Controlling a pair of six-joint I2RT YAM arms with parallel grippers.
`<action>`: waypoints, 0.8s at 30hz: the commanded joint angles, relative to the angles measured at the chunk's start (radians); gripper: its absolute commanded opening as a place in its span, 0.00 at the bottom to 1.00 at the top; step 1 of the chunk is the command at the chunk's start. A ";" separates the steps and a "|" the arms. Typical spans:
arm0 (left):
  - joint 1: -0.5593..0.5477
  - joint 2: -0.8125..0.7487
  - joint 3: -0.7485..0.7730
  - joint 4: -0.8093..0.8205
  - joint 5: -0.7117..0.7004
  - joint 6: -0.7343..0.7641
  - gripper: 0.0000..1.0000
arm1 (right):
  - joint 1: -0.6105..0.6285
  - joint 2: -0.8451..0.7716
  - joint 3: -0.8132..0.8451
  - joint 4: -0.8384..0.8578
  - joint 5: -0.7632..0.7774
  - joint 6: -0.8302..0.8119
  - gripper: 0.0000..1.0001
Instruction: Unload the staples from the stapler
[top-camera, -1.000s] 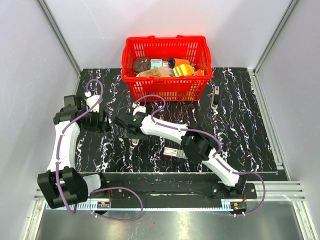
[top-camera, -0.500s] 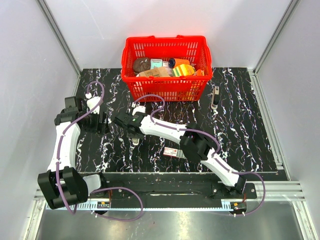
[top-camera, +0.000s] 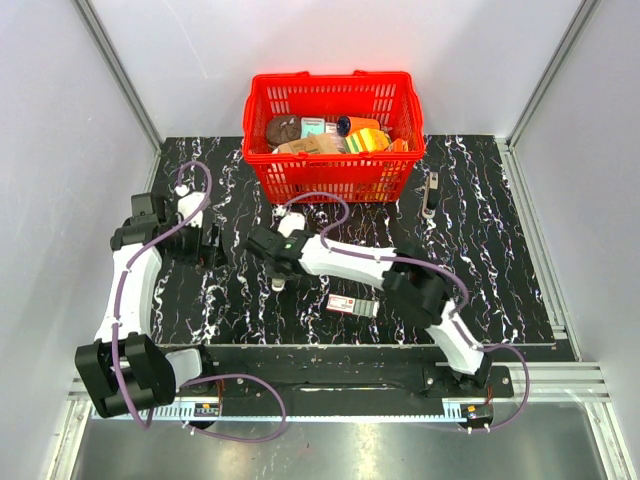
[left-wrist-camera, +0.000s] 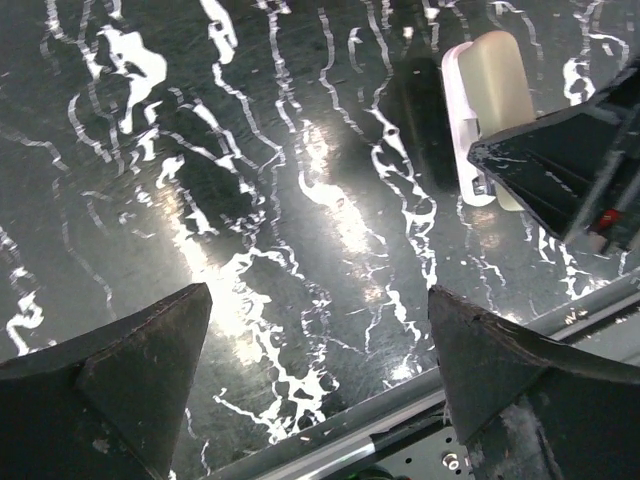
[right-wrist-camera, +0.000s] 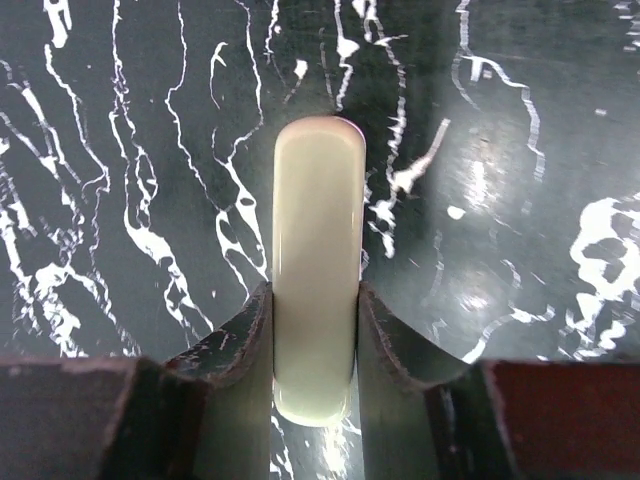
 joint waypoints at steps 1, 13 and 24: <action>-0.041 0.022 -0.010 0.037 0.133 0.002 0.95 | -0.017 -0.276 -0.211 0.313 0.005 0.029 0.00; -0.265 0.077 0.000 -0.015 0.295 0.128 0.95 | -0.054 -0.517 -0.574 0.726 -0.112 0.090 0.00; -0.294 0.125 0.007 -0.021 0.370 0.170 0.71 | -0.056 -0.522 -0.614 0.808 -0.129 0.135 0.00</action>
